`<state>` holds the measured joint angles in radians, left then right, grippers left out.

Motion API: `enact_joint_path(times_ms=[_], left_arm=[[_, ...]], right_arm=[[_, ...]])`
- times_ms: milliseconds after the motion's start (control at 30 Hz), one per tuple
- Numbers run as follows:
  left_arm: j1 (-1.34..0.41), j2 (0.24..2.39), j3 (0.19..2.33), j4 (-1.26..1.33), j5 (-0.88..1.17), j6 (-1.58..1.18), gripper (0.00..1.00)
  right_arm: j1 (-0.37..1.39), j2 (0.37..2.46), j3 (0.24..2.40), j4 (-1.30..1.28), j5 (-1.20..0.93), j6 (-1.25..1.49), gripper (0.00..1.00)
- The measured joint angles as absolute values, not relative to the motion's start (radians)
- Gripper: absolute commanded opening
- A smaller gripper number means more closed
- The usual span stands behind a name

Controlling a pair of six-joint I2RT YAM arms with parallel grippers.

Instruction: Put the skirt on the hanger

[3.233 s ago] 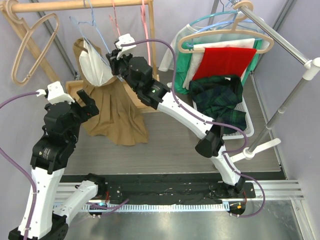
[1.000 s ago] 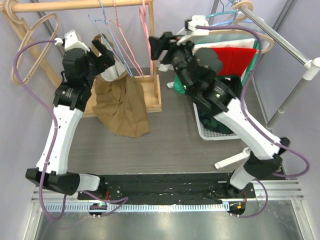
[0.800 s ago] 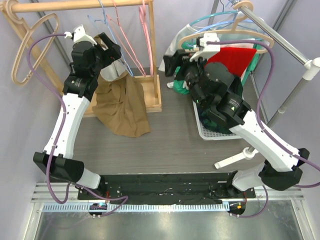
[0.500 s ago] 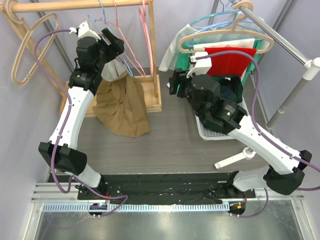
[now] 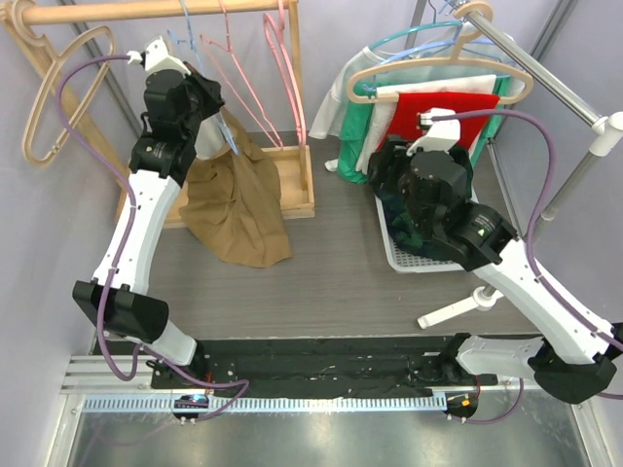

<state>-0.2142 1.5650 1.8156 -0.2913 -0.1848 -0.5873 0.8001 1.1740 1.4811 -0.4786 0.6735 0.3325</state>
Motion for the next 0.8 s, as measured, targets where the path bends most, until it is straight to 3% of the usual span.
enact_joint_path(times_ms=[67, 167, 267, 633, 700, 733, 767, 800], left_arm=[[-0.208, 1.553, 1.816, -0.311, -0.205, -0.575, 0.0], [-0.185, 1.538, 1.817, -0.335, -0.213, -0.564, 0.0], [-0.136, 1.522, 1.817, -0.359, -0.202, -0.563, 0.0], [0.101, 1.476, 1.815, -0.403, -0.021, -0.563, 0.0], [0.13, 1.476, 1.815, -0.405, 0.021, -0.559, 0.13], [0.14, 1.475, 1.816, -0.406, 0.039, -0.557, 0.25], [0.149, 1.475, 1.816, -0.409, 0.054, -0.555, 0.5], [0.157, 1.475, 1.817, -0.416, 0.063, -0.551, 0.57]], right_arm=[[0.749, 1.154, 1.451, -0.484, 0.664, 0.352, 0.64], [0.659, 1.146, 1.395, -0.505, 0.653, 0.379, 0.78], [0.582, 1.164, 1.341, -0.526, 0.643, 0.401, 0.84], [0.33, 1.395, 1.273, -0.559, 0.48, 0.472, 0.95], [0.308, 1.445, 1.262, -0.558, 0.456, 0.474, 0.95], [0.304, 1.467, 1.255, -0.559, 0.445, 0.474, 0.95], [0.303, 1.486, 1.247, -0.558, 0.434, 0.474, 0.95], [0.302, 1.502, 1.239, -0.558, 0.422, 0.474, 0.95]])
